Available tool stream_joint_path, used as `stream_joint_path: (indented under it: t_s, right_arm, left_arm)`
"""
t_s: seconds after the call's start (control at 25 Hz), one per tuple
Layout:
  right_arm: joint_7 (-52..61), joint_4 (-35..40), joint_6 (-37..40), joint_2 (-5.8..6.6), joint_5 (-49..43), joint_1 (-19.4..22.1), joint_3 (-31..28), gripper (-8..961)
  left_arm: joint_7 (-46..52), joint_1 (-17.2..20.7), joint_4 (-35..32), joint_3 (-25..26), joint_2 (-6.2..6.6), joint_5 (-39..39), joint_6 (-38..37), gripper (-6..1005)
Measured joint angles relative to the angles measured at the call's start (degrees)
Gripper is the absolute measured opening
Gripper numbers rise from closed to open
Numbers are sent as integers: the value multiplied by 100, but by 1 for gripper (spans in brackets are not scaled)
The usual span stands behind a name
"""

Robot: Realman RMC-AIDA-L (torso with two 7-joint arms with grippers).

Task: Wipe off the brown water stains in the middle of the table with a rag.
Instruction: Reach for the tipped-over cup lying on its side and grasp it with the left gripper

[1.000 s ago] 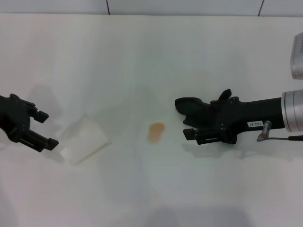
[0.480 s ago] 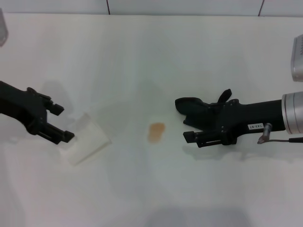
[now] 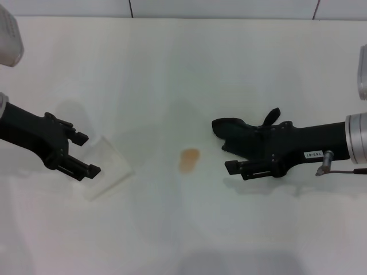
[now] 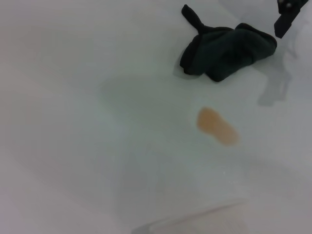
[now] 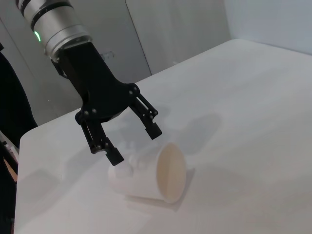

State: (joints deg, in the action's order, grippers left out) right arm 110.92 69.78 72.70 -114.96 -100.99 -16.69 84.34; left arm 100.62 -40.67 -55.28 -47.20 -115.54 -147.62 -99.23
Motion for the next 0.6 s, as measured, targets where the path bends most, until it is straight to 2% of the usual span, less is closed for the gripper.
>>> stream_joint_path:
  t_s: [0.4, 0.6]
  right_arm:
    - [-3, -2, 25, 0, 0, 22, 1, 783]
    - [-10, -18, 25, 0, 0, 21, -2, 782]
  left_arm:
    - [-51, 56, 142, -1, -46, -10, 166, 889]
    - [-94, 69, 176, -8, -113, -16, 246, 874]
